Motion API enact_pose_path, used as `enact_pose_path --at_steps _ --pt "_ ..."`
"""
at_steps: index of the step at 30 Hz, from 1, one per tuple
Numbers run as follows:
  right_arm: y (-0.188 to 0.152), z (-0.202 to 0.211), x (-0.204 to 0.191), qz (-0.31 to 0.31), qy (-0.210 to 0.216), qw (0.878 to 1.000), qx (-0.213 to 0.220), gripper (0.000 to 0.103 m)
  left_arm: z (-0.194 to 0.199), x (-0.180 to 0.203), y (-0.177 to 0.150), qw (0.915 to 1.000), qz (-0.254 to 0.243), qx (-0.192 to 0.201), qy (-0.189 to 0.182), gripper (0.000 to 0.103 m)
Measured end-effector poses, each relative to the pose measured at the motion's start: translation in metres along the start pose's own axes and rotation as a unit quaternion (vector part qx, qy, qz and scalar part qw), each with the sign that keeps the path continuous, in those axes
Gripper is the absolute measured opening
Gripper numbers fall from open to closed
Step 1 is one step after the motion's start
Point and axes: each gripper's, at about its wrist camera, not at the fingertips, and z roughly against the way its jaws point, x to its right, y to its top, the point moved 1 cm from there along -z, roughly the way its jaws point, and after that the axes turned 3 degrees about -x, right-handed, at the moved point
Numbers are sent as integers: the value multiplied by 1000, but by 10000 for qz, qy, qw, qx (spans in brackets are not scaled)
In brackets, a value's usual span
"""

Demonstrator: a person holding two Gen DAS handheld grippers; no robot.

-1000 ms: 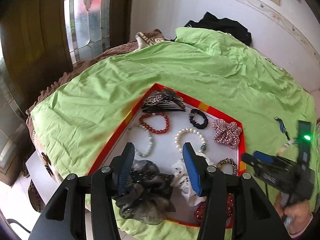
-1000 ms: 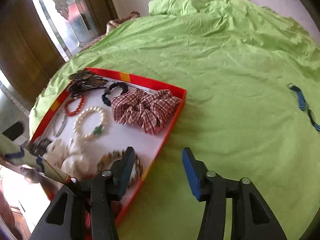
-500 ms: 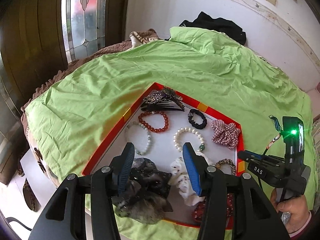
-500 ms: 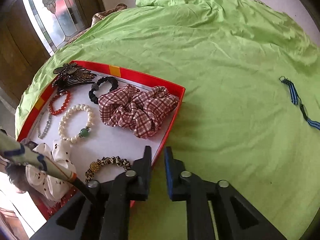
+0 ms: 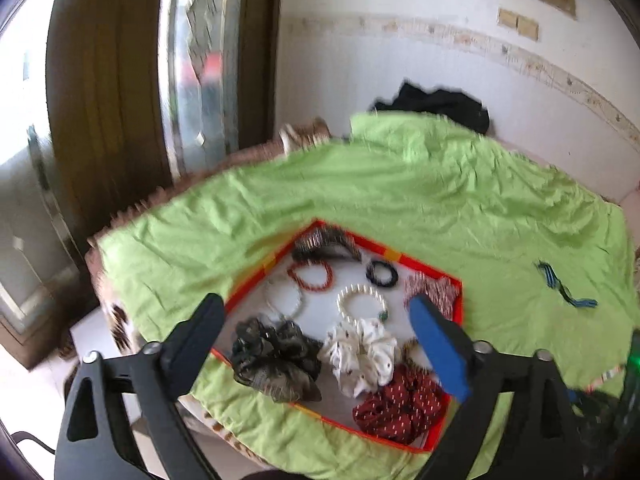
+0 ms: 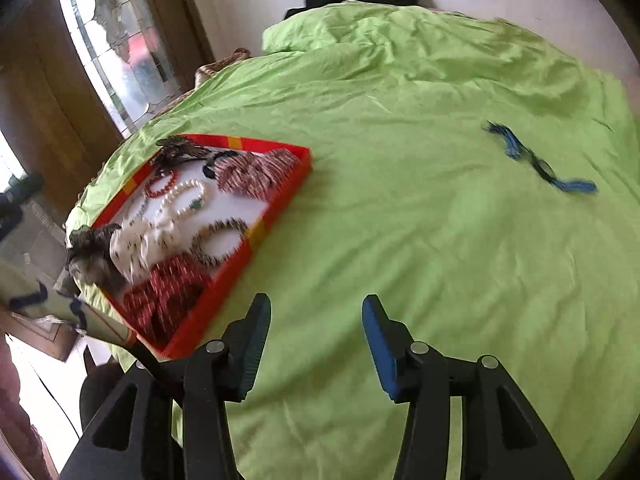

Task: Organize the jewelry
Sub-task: 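Lift both open tools away from the tray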

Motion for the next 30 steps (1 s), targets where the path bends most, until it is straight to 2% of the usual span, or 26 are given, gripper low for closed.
enact_pose_path --at_steps 4,7,10,15,20,22,25,30 --pt "-17 8 12 -101 -52 9999 -12 51 31 20 1 9981 -117 558 238 102" --pt "-24 23 20 -157 -86 9998 111 52 61 33 2 9934 -215 1008 495 103" --pt "-32 39 25 -160 -152 9993 296 57 83 34 2 9897 -154 1263 655 103" --pt "-43 52 25 -204 -76 9988 442 58 109 26 1 9854 -6 1583 624 103" --pt "-47 54 11 1 -26 9990 438 60 112 23 2 9865 25 1469 718 103" --pt "-50 56 7 81 -40 9988 471 64 110 23 -1 9888 72 1312 712 103" --pt "-54 57 1 220 -123 9984 497 64 98 27 -7 9941 -52 966 496 103" --pt "-58 54 3 146 -265 9987 411 67 78 37 -23 9959 -332 562 625 103"
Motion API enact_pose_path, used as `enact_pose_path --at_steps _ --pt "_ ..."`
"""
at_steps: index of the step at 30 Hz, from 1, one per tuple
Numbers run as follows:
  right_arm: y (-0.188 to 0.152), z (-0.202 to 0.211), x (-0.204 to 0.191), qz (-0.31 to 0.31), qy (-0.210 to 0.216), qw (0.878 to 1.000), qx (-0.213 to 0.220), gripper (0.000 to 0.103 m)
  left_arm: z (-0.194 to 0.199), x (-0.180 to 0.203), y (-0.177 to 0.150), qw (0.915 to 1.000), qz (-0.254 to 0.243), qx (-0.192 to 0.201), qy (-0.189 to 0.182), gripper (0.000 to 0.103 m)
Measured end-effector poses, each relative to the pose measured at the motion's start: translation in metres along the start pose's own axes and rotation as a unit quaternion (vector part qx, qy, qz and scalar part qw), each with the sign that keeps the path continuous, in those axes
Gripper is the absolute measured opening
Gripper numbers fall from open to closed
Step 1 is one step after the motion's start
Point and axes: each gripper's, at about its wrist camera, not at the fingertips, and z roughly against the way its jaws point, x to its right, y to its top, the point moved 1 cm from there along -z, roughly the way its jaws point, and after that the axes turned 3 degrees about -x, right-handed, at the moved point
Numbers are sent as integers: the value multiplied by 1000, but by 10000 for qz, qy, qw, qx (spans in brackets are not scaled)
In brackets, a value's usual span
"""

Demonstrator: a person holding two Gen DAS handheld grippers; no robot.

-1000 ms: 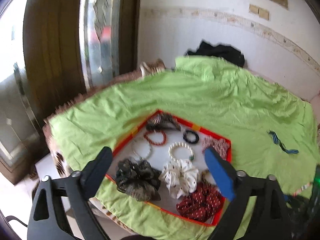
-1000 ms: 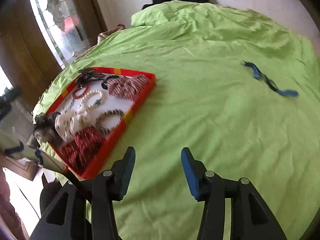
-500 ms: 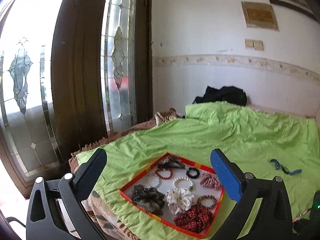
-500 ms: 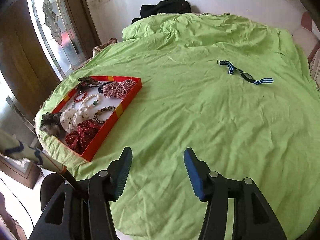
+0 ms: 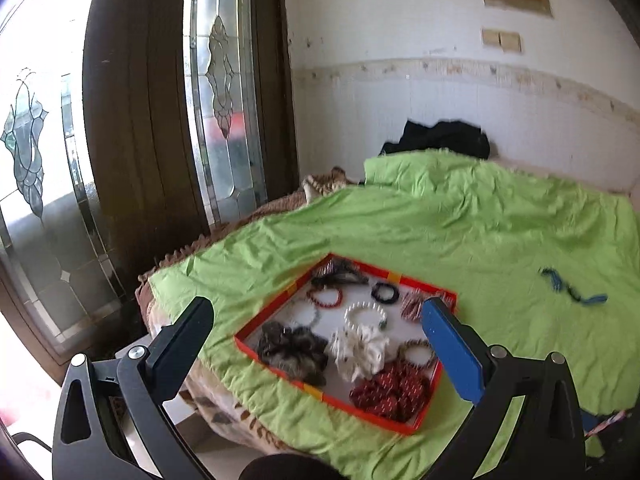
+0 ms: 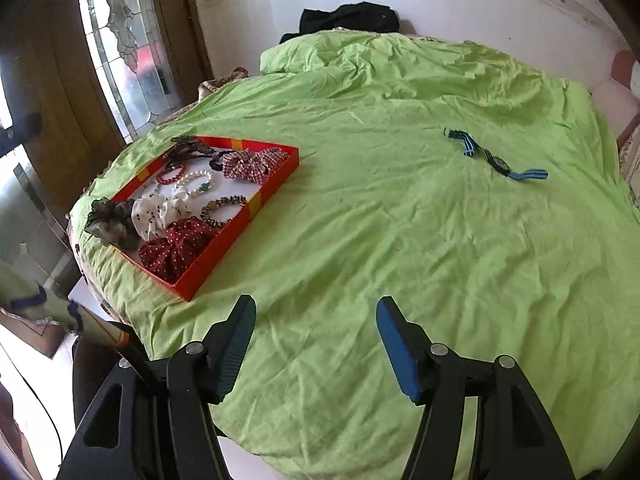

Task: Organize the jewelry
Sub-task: 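Lift both open tools away from the tray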

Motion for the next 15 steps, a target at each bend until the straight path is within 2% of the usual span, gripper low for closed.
enact_pose_path --at_steps 7,15 --pt "-5 -11 -12 118 -106 9996 -250 70 -27 4 -27 9977 -207 -635 -145 103" --pt "-6 -22 -26 247 -239 9985 -431 71 -53 -10 -43 9922 40 -1195 -351 103"
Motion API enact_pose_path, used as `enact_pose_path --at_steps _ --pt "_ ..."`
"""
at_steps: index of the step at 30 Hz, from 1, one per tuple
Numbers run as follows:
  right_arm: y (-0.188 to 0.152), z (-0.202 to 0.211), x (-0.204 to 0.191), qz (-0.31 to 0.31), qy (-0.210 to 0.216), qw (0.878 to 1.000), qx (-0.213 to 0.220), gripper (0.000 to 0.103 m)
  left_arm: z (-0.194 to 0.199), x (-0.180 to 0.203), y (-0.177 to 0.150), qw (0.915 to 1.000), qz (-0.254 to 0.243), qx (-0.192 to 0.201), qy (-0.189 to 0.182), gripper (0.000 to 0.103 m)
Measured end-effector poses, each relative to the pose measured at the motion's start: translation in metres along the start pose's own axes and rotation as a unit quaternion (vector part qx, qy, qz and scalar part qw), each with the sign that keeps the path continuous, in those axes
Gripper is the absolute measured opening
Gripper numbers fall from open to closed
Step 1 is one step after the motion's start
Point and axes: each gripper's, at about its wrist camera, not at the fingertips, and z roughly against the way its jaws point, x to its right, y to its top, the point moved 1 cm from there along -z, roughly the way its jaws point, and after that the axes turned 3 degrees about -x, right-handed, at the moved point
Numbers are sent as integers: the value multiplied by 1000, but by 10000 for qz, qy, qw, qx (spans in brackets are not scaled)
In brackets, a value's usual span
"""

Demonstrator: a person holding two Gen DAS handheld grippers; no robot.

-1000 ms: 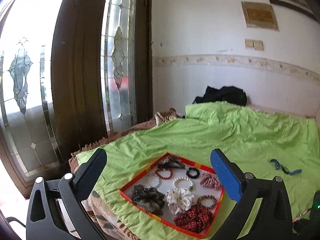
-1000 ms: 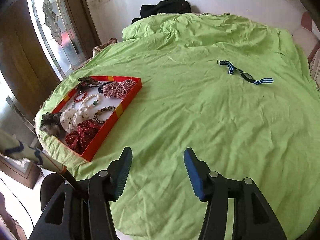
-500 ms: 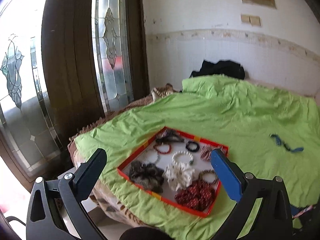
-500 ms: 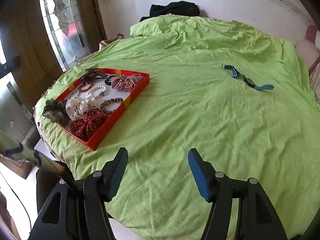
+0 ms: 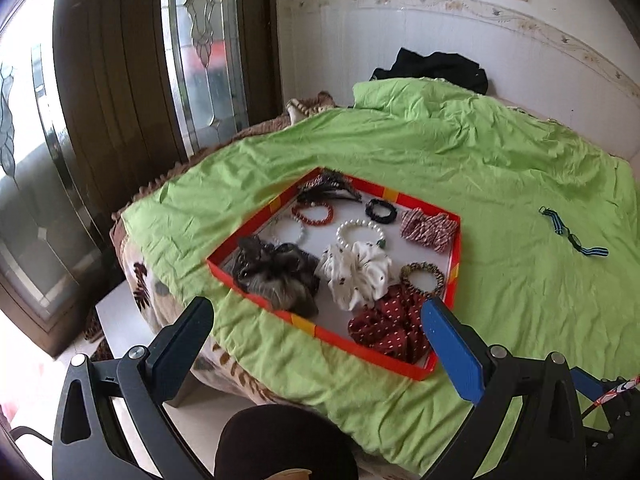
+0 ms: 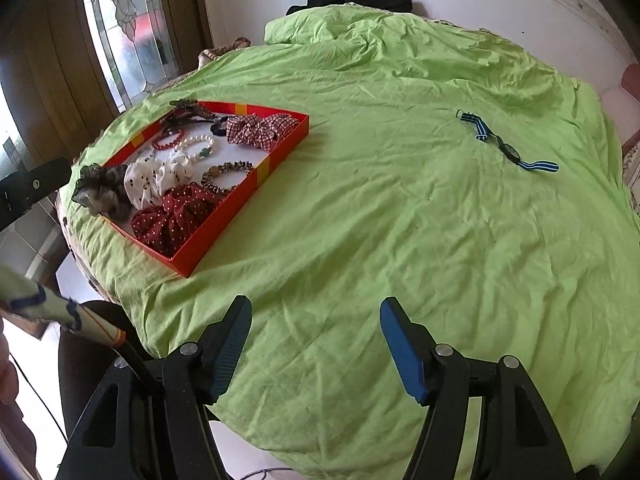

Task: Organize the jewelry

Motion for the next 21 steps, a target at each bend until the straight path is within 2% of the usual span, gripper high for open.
enact_pose_path --at_steps 5,9,14,16,18,20,21 --pt "11 -9 -5 6 16 10000 -88 71 -11 -12 -1 9998 80 -176 -66 103" --pt "42 -27 -4 -129 75 9997 -210 71 -25 -25 -2 9990 145 -404 -108 103" --pt "96 -64 -14 -207 451 9984 -266 71 -42 -42 -4 9976 285 -622 -57 103" --pt "114 -81 -19 -239 688 9968 -341 71 -48 -49 -5 9971 332 -688 -70 103" --pt "125 -94 -23 -317 749 9959 -400 71 -54 -56 -6 9965 402 -736 -42 103" --pt "138 -110 -25 -414 719 9954 -483 69 -60 -63 -7 9955 484 -810 -24 103" --pt "142 -116 -26 -435 683 9953 -530 60 -64 -67 -8 9948 544 -860 -20 103"
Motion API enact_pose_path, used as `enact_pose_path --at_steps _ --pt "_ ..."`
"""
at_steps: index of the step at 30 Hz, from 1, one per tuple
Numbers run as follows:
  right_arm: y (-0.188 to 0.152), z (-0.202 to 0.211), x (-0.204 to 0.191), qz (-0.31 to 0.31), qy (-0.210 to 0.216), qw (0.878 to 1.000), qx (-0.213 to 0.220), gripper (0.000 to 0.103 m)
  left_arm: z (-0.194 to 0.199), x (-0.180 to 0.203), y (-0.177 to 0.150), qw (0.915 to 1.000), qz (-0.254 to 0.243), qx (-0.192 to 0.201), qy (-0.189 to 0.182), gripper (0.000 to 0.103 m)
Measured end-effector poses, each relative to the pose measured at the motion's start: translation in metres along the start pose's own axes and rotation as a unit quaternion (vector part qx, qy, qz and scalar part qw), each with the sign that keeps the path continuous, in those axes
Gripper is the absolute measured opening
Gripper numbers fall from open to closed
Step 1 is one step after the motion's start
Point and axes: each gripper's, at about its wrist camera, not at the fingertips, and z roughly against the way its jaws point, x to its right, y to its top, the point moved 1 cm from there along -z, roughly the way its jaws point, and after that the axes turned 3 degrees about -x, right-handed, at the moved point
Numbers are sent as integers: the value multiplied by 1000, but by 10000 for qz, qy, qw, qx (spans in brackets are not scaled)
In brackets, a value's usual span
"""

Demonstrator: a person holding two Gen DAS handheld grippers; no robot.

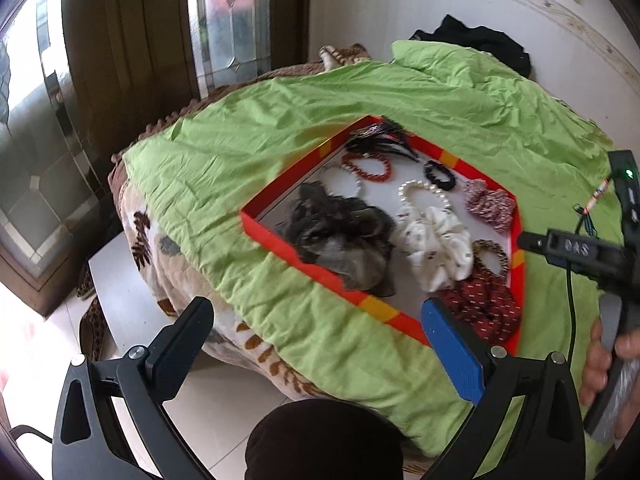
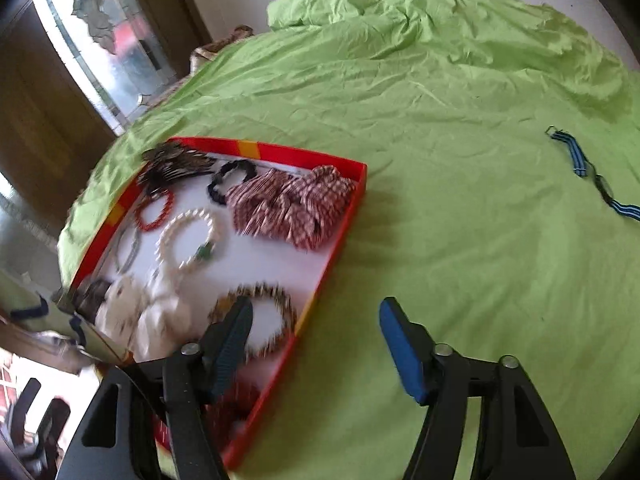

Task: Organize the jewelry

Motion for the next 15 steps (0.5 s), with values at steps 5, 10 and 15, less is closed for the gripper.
enact_pose_path --at_steps 5,10,15 --pt "14 -34 0 -14 -311 9989 -340 22 -11 -7 1 9999 100 -90 2 103" --pt "13 -30 0 28 -695 9974 -211 13 -13 -6 4 10000 48 -1 53 103" --pt "4 -21 24 -285 -1044 9941 -120 12 -10 -1 6 10000 -55 71 21 103"
